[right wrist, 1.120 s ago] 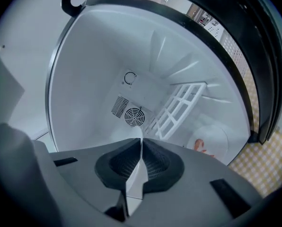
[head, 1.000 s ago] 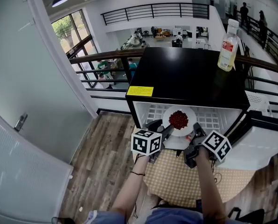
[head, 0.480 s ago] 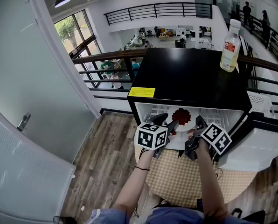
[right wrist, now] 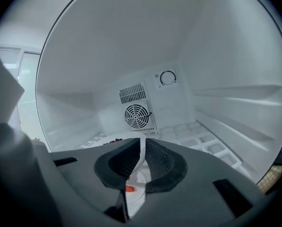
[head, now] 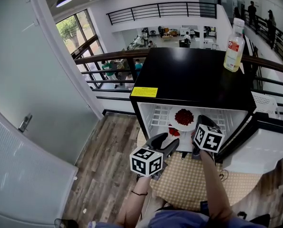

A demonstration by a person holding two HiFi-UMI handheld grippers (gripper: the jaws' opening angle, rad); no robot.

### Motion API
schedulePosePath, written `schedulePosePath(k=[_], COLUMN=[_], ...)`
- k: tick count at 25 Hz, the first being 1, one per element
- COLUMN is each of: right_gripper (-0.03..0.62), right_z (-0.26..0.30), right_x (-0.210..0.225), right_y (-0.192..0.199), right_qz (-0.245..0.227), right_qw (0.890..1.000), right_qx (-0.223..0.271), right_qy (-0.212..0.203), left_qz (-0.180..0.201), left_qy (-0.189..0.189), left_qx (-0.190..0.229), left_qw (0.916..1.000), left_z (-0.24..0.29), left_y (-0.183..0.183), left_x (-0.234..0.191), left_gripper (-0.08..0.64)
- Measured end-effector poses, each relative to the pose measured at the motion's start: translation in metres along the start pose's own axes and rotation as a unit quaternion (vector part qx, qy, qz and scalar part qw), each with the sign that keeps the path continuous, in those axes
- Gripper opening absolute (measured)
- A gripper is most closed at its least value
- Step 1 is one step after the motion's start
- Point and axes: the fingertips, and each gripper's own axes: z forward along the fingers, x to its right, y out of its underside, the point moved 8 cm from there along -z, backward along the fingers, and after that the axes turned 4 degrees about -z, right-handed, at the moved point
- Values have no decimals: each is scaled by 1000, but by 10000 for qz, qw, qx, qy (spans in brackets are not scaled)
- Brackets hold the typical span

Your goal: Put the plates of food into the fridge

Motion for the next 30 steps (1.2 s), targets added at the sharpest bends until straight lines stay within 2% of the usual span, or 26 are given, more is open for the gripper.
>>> schedulePosePath(k=[6, 12, 16, 22, 30], right_gripper=[41, 41, 40, 40, 38], right_z=[-8, -51, -89, -142, -205], right_x=[-2, -16, -22, -30, -36], right_y=[-4, 2, 21, 50, 104], right_qz=[163, -77, -135, 143, 67], right_qw=[9996, 9982, 9970, 9943, 9947], right_qx=[126, 220, 247, 99, -294], right_qy=[-203, -556, -720, -1053, -982], left_qz=[34, 40, 90, -38, 101], left_qy=[-207, -124, -95, 100, 431], left_qx=[-66, -45, -245, -329, -738], left_qw=[9998, 9999, 9996, 9994, 9963], left_z=[-28, -60, -78, -100, -118], left_y=[23, 45, 70, 99, 146], left_x=[3, 22, 31, 45, 63], left_gripper=[232, 232, 230, 224, 216])
